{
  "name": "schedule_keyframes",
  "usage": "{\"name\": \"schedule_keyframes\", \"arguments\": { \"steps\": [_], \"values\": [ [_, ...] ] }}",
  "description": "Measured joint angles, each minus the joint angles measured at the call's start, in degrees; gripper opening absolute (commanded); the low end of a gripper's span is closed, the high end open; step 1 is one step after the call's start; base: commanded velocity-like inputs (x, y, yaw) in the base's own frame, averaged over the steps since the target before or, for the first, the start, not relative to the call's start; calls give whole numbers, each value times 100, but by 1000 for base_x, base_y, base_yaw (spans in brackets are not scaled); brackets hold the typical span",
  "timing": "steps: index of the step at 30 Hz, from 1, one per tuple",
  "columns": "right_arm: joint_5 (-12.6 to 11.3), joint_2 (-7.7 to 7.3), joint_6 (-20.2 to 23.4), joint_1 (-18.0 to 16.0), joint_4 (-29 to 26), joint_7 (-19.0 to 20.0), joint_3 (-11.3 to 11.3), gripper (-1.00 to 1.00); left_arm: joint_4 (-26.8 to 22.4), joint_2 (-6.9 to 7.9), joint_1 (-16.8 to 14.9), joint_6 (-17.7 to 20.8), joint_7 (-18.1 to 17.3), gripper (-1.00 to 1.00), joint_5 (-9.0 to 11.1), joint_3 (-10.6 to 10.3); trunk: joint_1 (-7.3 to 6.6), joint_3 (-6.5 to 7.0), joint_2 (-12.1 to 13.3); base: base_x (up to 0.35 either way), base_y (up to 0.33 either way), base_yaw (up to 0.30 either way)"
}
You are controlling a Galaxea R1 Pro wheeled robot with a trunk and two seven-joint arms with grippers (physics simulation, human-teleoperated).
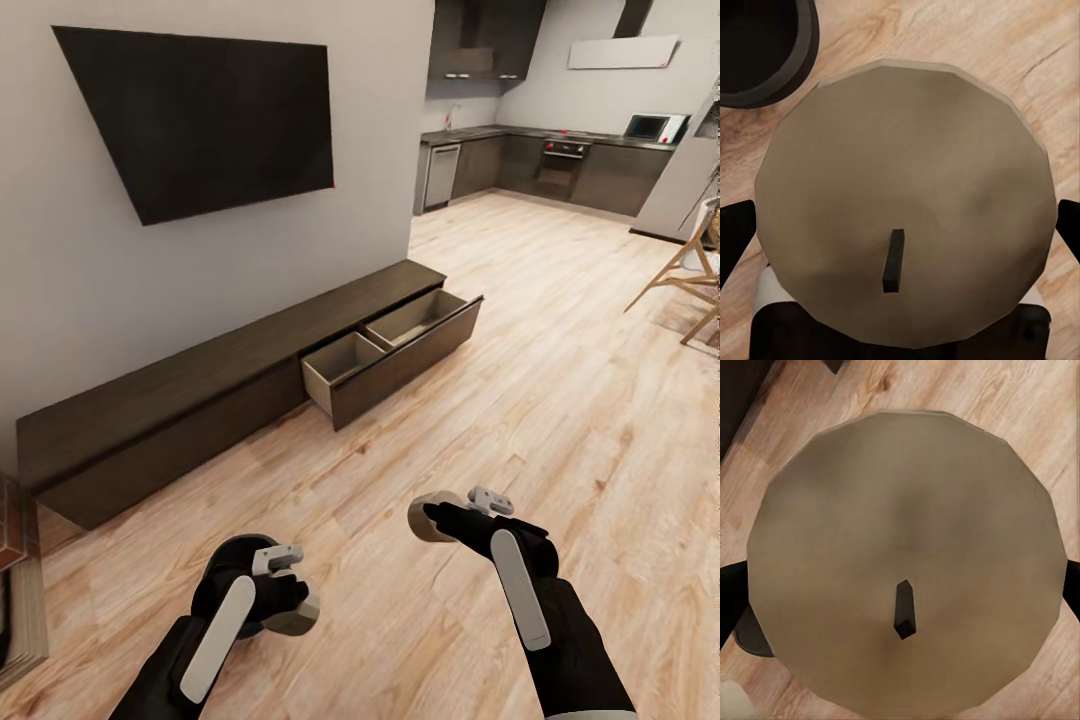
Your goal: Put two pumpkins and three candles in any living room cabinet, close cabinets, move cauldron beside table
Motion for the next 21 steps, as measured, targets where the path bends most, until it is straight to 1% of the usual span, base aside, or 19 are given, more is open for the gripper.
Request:
{"name": "schedule_keyframes", "arguments": {
  "steps": [21],
  "values": [
    [0,-1,-18,2,9,9,0,-100,19,7,0,-3,-8,-100,-7,0,-462,566,843,0,0,-71]
  ]
}}
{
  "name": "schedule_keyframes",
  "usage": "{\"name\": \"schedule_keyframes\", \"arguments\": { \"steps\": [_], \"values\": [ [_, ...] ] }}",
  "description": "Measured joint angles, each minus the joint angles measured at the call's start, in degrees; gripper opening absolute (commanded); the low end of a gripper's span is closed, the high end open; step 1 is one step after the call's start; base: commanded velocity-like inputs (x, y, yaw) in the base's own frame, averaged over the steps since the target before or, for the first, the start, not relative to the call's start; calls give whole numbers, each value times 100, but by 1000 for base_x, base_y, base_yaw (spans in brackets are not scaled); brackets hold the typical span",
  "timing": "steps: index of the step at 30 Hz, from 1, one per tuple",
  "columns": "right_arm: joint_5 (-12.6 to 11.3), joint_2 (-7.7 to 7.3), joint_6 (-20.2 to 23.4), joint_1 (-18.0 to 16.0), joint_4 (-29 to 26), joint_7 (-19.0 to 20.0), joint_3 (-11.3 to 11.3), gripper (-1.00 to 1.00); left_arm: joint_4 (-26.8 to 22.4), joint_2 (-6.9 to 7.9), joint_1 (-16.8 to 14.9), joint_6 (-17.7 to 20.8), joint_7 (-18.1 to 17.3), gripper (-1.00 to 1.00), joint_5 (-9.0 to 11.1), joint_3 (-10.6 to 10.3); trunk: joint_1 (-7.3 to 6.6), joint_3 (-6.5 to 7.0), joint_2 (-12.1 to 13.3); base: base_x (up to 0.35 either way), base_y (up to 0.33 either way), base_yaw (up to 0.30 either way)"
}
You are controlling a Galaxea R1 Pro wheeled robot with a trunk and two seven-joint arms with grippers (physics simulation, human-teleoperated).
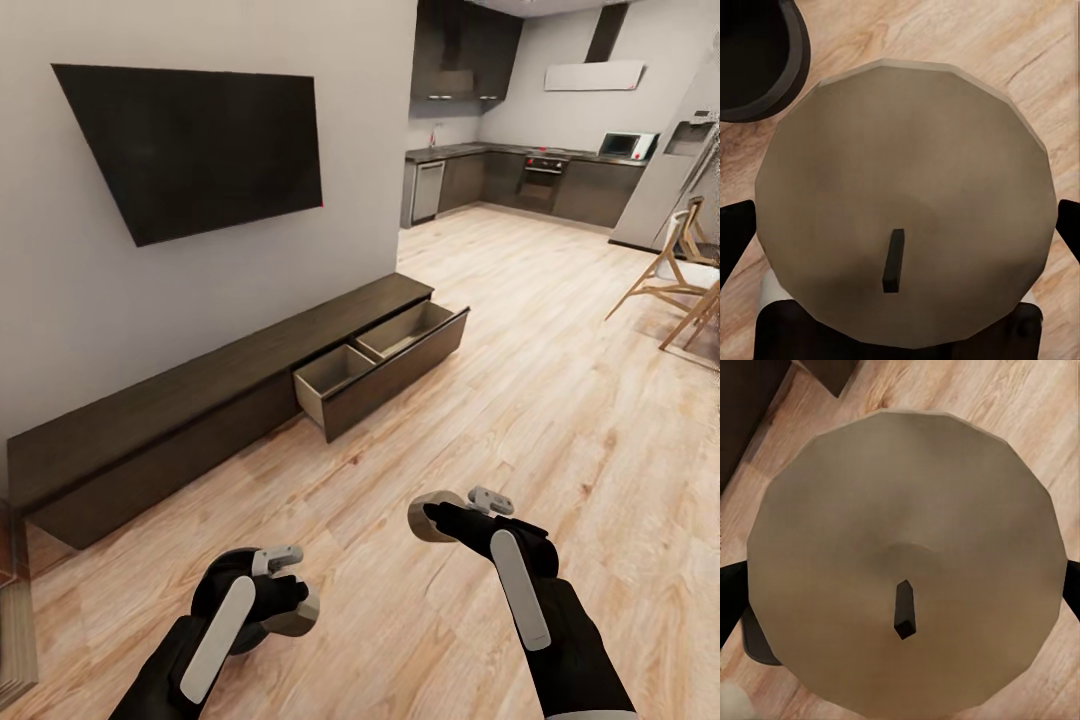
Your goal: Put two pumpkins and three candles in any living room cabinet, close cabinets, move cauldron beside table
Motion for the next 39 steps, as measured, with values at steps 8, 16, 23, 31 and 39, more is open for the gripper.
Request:
{"name": "schedule_keyframes", "arguments": {
  "steps": [8,16,23,31,39],
  "values": [
    [1,-3,0,-2,32,0,-4,-100,0,-7,0,0,4,-100,5,-8,-176,216,321,0,0,-71],
    [-1,-8,-51,-1,44,0,-2,-100,0,-8,0,0,4,-100,4,-17,-352,431,643,0,0,-71],
    [0,-6,-53,-1,45,1,0,-100,0,-15,0,-1,4,-100,6,-24,-506,620,924,0,0,-73],
    [1,-5,-52,-1,44,2,0,-100,0,-10,0,0,4,-100,4,-26,-572,747,1046,0,0,-79],
    [1,-7,-52,-1,44,4,-4,-100,0,-14,1,-1,4,-100,5,-26,-572,819,1046,0,0,-79]
  ]
}}
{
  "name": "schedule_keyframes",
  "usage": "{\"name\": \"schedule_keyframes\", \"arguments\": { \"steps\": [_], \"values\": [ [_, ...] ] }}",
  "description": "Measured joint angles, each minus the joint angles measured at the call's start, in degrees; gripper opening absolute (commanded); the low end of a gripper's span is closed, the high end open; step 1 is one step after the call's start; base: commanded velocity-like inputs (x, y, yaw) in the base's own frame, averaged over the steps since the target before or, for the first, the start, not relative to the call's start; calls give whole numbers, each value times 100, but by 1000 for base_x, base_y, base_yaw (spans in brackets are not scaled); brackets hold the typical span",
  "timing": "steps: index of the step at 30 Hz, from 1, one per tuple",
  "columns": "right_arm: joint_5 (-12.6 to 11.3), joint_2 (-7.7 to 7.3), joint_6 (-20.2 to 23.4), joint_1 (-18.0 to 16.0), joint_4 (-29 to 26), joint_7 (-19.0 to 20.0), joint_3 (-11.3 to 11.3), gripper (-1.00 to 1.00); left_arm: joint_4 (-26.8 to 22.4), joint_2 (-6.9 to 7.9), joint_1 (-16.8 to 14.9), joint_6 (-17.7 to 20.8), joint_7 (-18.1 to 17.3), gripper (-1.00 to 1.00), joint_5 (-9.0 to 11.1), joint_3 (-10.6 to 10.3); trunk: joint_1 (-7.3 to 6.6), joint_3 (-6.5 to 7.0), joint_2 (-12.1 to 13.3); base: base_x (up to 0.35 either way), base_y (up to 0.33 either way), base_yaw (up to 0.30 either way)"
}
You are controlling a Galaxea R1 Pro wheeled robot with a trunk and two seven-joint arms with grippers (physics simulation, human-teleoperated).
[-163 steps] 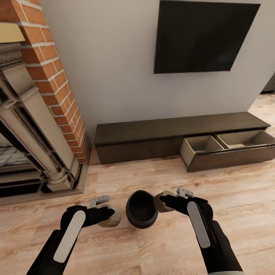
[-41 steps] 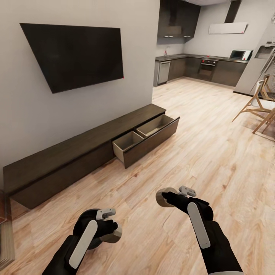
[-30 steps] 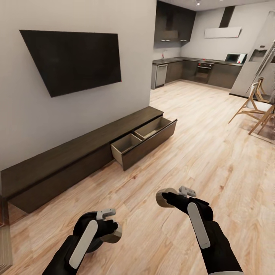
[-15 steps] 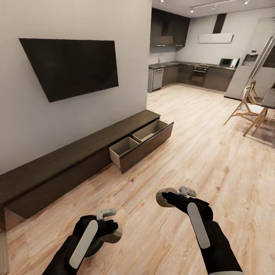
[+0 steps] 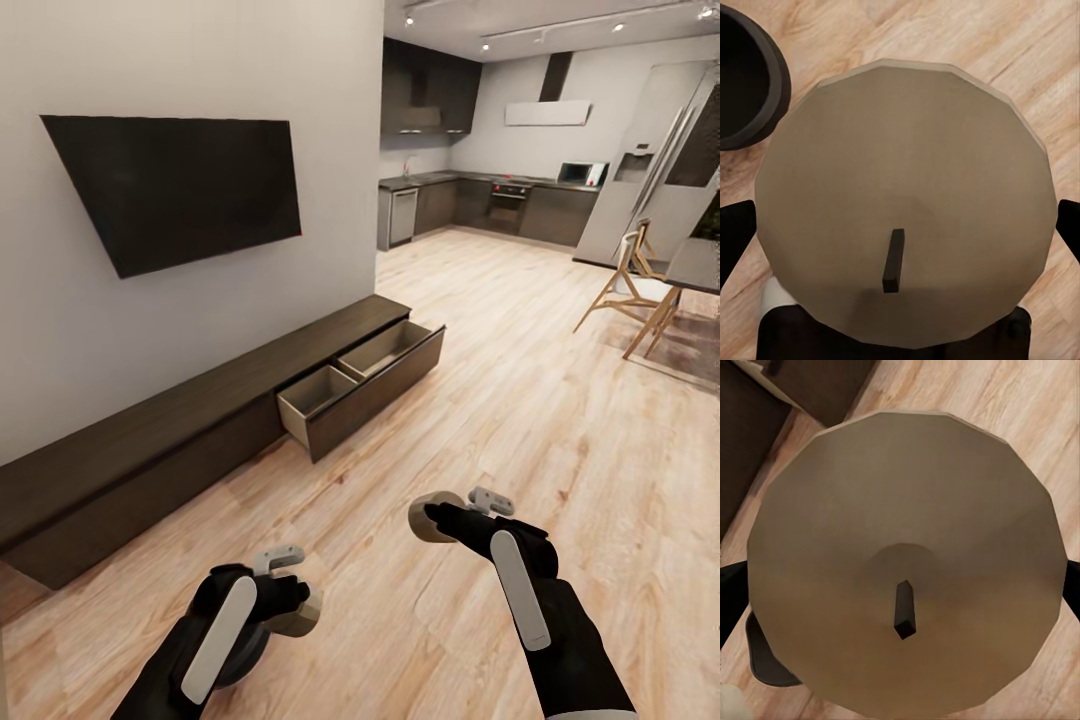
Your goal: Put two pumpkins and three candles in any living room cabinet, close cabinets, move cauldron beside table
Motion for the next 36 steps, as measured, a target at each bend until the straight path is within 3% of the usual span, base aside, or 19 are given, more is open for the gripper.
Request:
{"name": "schedule_keyframes", "arguments": {
  "steps": [36],
  "values": [
    [0,7,-17,0,219,5,-40,-100,-2,-3,0,0,0,-100,-6,-16,0,323,0,0,0,-83]
  ]
}}
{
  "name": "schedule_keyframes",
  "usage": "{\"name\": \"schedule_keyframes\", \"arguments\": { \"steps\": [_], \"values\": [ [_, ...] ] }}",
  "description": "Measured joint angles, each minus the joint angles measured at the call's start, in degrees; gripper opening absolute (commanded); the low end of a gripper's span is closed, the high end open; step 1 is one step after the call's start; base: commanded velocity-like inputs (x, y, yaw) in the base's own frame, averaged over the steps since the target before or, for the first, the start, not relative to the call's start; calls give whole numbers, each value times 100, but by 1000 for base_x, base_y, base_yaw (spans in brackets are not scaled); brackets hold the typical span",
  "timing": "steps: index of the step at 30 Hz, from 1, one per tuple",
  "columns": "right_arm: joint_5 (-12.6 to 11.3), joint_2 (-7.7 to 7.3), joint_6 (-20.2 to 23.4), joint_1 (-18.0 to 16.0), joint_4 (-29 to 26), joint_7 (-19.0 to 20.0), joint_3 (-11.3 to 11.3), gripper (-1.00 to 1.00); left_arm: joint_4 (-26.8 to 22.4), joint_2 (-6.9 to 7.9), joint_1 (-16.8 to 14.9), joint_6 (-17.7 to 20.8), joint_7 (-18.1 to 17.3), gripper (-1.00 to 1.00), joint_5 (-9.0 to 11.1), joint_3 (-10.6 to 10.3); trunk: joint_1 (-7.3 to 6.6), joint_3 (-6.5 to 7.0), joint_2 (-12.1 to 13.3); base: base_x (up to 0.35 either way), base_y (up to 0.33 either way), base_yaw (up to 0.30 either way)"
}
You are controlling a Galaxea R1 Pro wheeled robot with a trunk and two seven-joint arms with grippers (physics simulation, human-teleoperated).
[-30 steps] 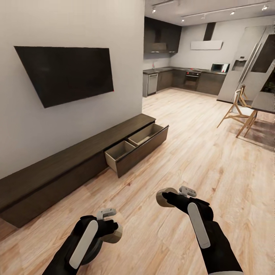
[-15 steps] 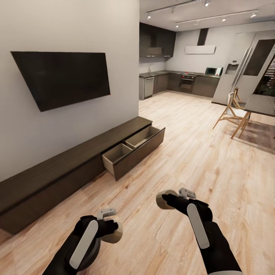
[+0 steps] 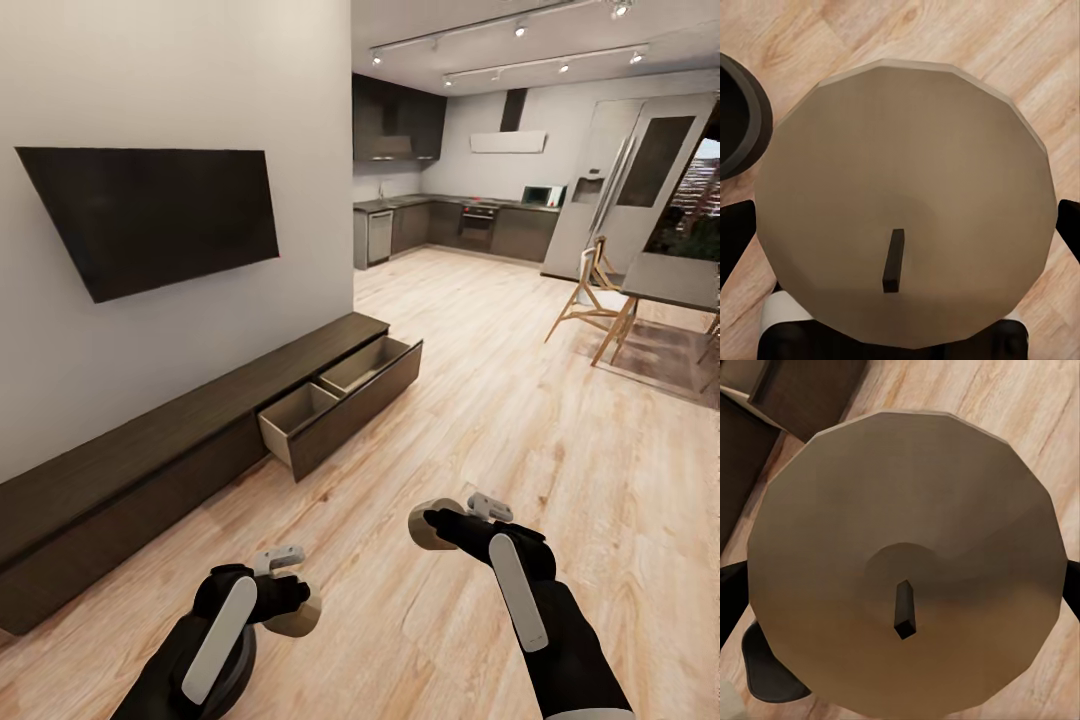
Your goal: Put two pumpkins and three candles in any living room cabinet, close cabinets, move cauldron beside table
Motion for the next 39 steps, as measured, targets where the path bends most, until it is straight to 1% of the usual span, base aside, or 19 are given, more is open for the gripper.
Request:
{"name": "schedule_keyframes", "arguments": {
  "steps": [25,30,39],
  "values": [
    [-5,24,-3,1,72,0,5,-100,3,0,0,-25,0,-100,2,-10,0,224,1,0,0,-132],
    [-9,10,-102,0,132,-6,5,-100,3,0,0,-26,0,-100,5,-11,0,269,1,0,0,-135],
    [-8,5,-123,0,140,-6,3,-100,3,0,0,-26,0,-100,-1,-11,0,347,1,0,0,-154]
  ]
}}
